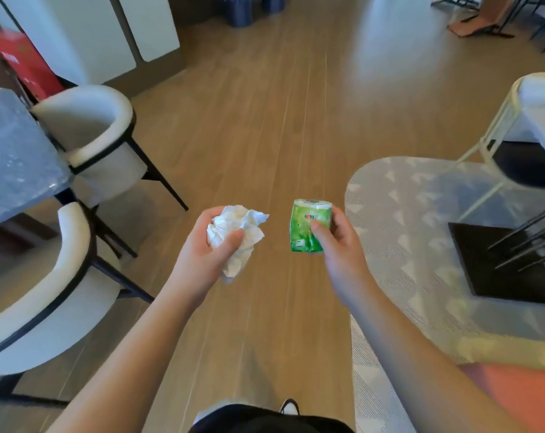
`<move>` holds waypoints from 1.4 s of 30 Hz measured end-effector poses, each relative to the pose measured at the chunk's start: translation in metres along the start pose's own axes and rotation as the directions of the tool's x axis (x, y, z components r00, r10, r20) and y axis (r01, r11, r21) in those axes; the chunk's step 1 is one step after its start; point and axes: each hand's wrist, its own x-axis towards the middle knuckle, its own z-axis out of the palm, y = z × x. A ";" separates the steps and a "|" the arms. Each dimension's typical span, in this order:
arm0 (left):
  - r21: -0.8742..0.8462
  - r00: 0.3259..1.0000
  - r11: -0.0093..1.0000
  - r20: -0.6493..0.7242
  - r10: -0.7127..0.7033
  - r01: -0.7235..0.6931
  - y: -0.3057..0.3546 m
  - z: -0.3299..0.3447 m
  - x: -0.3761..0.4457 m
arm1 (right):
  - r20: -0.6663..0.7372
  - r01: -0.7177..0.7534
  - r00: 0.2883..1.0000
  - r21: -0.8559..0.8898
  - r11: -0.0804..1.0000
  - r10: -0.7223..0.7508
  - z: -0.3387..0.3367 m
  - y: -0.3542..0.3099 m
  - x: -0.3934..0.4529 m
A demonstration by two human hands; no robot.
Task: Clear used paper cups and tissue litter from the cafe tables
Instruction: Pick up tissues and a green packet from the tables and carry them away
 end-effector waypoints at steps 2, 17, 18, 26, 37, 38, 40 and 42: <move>0.013 1.000 1.000 0.024 0.015 -0.015 0.003 0.001 0.036 | 0.026 0.001 1.000 -0.004 1.000 -0.001 0.004 0.004 0.037; 0.019 0.998 0.999 0.058 0.029 -0.030 0.012 -0.034 0.371 | 0.055 -0.068 0.996 -0.050 0.996 0.071 0.062 0.036 0.343; 0.020 0.997 0.999 0.064 0.039 -0.040 0.018 -0.033 0.393 | 0.044 -0.071 0.996 -0.047 0.996 0.073 0.063 0.034 0.363; 0.025 0.984 0.991 0.125 0.127 -0.131 0.055 -0.002 0.572 | 0.009 -0.004 1.000 -0.038 0.999 0.004 0.030 0.016 0.530; 0.041 0.989 0.991 0.082 0.121 -0.125 0.097 0.085 0.802 | 0.129 -0.029 0.991 -0.044 0.999 0.035 -0.039 -0.012 0.784; 0.047 0.989 0.990 0.077 0.126 -0.130 0.102 0.089 0.820 | 0.129 -0.029 0.991 -0.040 0.999 0.034 -0.041 -0.017 0.805; 0.057 0.989 0.988 0.057 0.137 -0.140 0.108 0.092 0.856 | 0.130 -0.024 0.991 -0.043 0.999 0.030 -0.043 -0.023 0.845; 0.055 0.989 0.988 0.032 0.142 -0.143 0.112 0.092 0.894 | 0.141 -0.012 0.990 -0.050 0.999 0.019 -0.043 -0.025 0.885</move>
